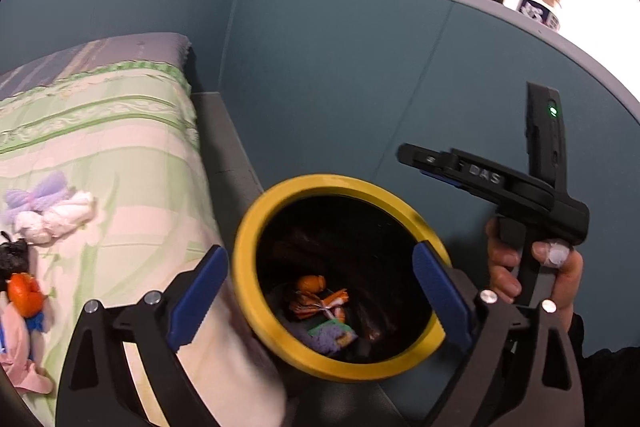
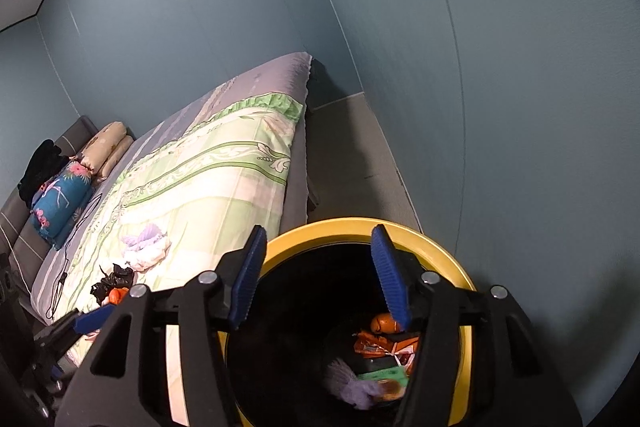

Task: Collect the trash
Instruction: 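Move both tools away from the bin back over the bed, then grasp the pink cloth with the left tool while the right grasps the white tissue bundle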

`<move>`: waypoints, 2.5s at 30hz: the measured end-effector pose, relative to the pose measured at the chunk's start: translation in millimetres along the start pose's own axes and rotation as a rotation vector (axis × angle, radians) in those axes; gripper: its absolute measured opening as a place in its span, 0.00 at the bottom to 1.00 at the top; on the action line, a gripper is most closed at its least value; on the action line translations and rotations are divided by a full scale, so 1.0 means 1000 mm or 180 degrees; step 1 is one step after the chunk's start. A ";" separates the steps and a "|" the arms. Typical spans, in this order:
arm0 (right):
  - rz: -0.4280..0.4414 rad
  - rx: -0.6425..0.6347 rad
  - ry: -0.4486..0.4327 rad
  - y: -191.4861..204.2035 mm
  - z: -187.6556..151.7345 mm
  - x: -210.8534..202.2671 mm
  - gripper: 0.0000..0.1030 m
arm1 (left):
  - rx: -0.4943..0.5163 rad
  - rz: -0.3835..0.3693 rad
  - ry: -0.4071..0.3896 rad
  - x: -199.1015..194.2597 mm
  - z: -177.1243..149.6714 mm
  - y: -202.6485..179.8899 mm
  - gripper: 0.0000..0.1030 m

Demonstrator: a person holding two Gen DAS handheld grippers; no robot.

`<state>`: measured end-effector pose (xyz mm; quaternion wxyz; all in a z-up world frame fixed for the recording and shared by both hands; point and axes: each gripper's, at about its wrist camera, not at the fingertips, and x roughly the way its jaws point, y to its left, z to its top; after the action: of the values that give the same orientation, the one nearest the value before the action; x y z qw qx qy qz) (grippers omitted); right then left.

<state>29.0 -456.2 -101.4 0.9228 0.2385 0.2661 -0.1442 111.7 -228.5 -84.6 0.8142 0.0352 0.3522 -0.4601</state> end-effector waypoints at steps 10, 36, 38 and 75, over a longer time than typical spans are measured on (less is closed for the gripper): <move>0.0261 -0.0370 -0.0316 0.049 -0.001 -0.010 0.85 | -0.0285 0.0525 -0.0309 -0.054 0.001 0.053 0.92; 0.0894 -0.1714 -0.0323 0.251 -0.040 0.076 0.92 | -0.1192 0.1628 -0.0416 -0.151 -0.093 0.211 0.92; 0.0888 -0.1805 -0.0242 0.266 -0.044 0.093 0.92 | -0.1246 0.1629 -0.0388 -0.149 -0.099 0.218 0.92; 0.0751 -0.3056 0.1128 0.356 -0.113 0.271 0.63 | -0.1518 0.1241 0.0031 -0.091 -0.127 0.266 0.56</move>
<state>342.2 -135.1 -207.9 0.8790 -0.1621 0.4256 0.1415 219.1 38.7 -195.5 0.8707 -0.0879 0.4408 -0.1995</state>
